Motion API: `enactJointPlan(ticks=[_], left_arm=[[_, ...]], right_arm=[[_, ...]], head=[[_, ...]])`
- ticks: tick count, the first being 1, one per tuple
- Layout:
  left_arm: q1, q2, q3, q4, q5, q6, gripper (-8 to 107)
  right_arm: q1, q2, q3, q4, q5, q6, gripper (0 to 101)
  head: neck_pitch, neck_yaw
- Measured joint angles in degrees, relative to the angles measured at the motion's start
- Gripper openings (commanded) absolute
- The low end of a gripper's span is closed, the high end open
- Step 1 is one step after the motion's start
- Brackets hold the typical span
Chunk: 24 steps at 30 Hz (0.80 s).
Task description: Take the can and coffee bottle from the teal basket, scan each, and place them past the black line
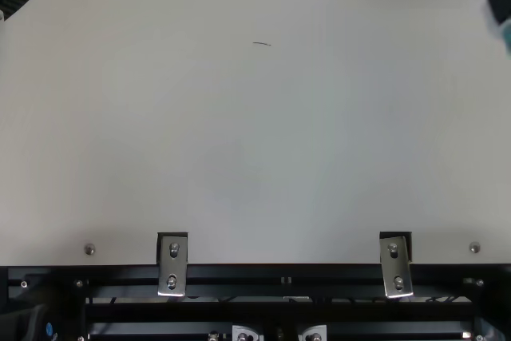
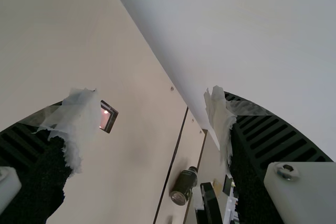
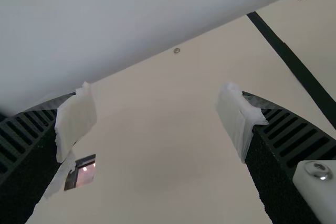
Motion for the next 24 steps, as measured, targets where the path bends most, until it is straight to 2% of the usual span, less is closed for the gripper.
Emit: enactJointPlan(ticks=[8, 15, 19, 24], left_arm=[[0.0, 0.0, 0.0, 0.0, 0.0, 0.0, 90], [0.0, 0.0, 0.0, 0.0, 0.0, 0.0, 90], [0.0, 0.0, 0.0, 0.0, 0.0, 0.0, 90], [0.0, 0.0, 0.0, 0.0, 0.0, 0.0, 90]], right_arm=[[11.5, -6.0, 7.7, 7.6, -11.6, -2.9, 101], [21.0, -8.2, 7.5, 13.7, -23.0, -8.6, 101], [21.5, -8.2, 7.5, 14.3, -25.7, -9.3, 101], [20.8, -6.0, 6.8, 12.5, -25.6, -6.1, 101]], head=[[-0.3, 0.0], [-0.3, 0.0], [-0.3, 0.0], [-0.3, 0.0]])
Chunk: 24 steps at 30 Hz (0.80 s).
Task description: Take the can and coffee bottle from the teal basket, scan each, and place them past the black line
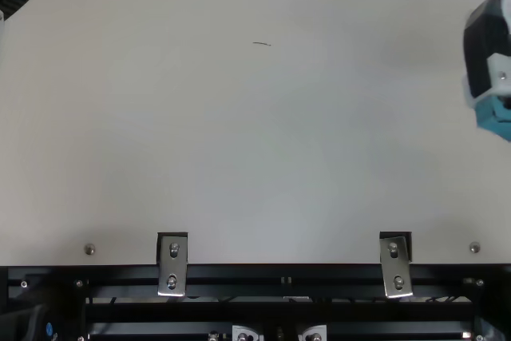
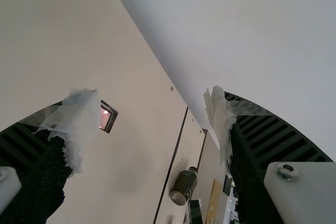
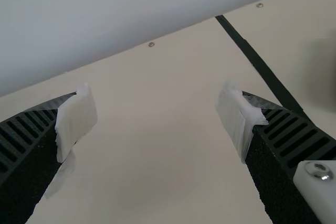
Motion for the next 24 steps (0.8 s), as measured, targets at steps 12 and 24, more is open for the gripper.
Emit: enactJointPlan(ticks=[12, 24], left_arm=[[0.0, 0.0, 0.0, 0.0, 0.0, 0.0, 90], [0.0, 0.0, 0.0, 0.0, 0.0, 0.0, 90]], right_arm=[[-19.4, 15.5, -13.5, -18.3, 15.1, 17.6, 101], [-37.2, 32.3, -33.2, -31.7, 29.3, 45.5, 101]], head=[[0.0, 0.0], [0.3, 0.0]])
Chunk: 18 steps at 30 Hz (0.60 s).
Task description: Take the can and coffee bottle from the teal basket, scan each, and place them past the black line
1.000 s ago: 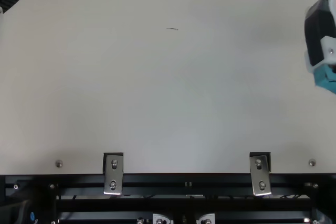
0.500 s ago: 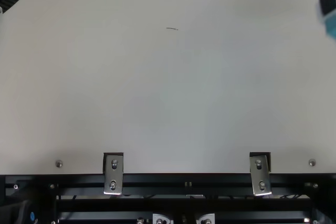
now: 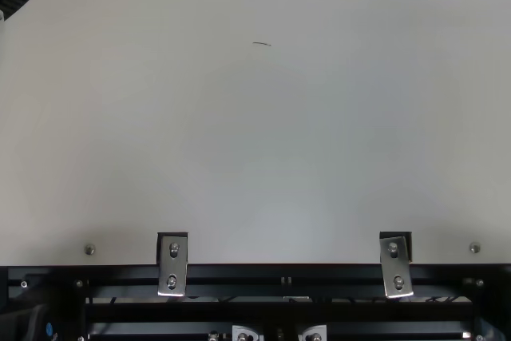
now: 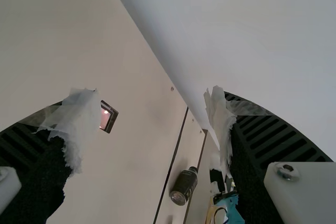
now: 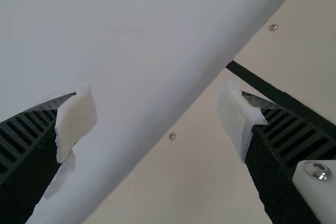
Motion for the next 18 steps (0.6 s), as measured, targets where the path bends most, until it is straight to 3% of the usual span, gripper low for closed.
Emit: enactJointPlan(ticks=[4, 8, 12, 18], left_arm=[[0.0, 0.0, 0.0, 0.0, 0.0, 0.0, 90], [0.0, 0.0, 0.0, 0.0, 0.0, 0.0, 90], [0.0, 0.0, 0.0, 0.0, 0.0, 0.0, 90], [0.0, 0.0, 0.0, 0.0, 0.0, 0.0, 90]], right_arm=[[-4.0, 2.9, -4.7, 4.1, 5.6, 8.6, 101], [-6.7, 1.9, -5.6, 7.9, 10.0, 13.3, 101], [-7.1, -1.3, -2.8, 9.9, 14.1, 13.6, 101], [-4.4, -8.9, 4.3, 10.4, 14.4, 11.3, 101]], head=[[-0.3, 0.0], [-0.3, 0.0], [-0.3, 0.0], [-0.3, 0.0]])
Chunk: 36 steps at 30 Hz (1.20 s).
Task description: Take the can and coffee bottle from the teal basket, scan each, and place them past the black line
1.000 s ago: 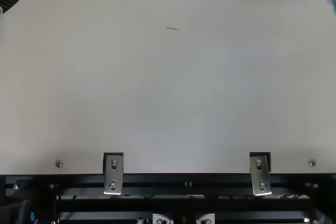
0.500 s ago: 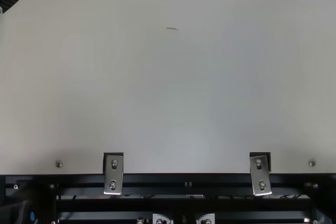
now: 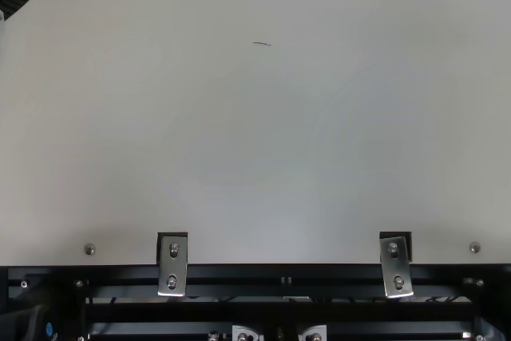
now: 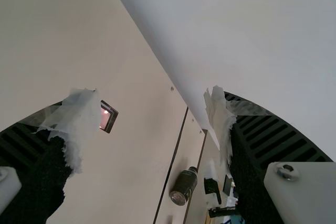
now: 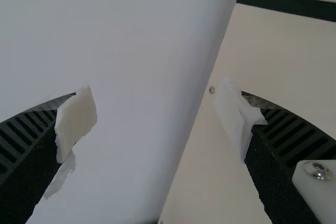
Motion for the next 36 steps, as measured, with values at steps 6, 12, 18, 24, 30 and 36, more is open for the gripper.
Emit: enactJointPlan(ticks=[6, 12, 18, 24, 30, 36], left_arm=[[0.0, 0.0, 0.0, 0.0, 0.0, 0.0, 90], [0.0, 0.0, 0.0, 0.0, 0.0, 0.0, 90], [0.0, 0.0, 0.0, 0.0, 0.0, 0.0, 90], [0.0, 0.0, 0.0, 0.0, 0.0, 0.0, 90], [0.0, 0.0, 0.0, 0.0, 0.0, 0.0, 90], [0.0, 0.0, 0.0, 0.0, 0.0, 0.0, 90]], right_arm=[[3.7, -9.7, 9.7, -0.7, -1.3, -1.0, 101], [6.1, -18.7, 19.0, -1.5, -1.8, 0.4, 101], [8.3, -26.8, 26.8, -2.2, -3.8, 1.6, 101], [11.2, -32.5, 31.6, -1.7, -6.7, 1.2, 101], [11.2, -33.0, 31.6, -1.8, -6.8, 1.2, 101], [10.9, -33.4, 31.5, -0.3, -6.1, 1.0, 101]], head=[[0.0, 0.0], [0.0, 0.0], [0.0, 0.0], [0.3, 0.0], [0.3, 0.0], [0.3, 0.0]])
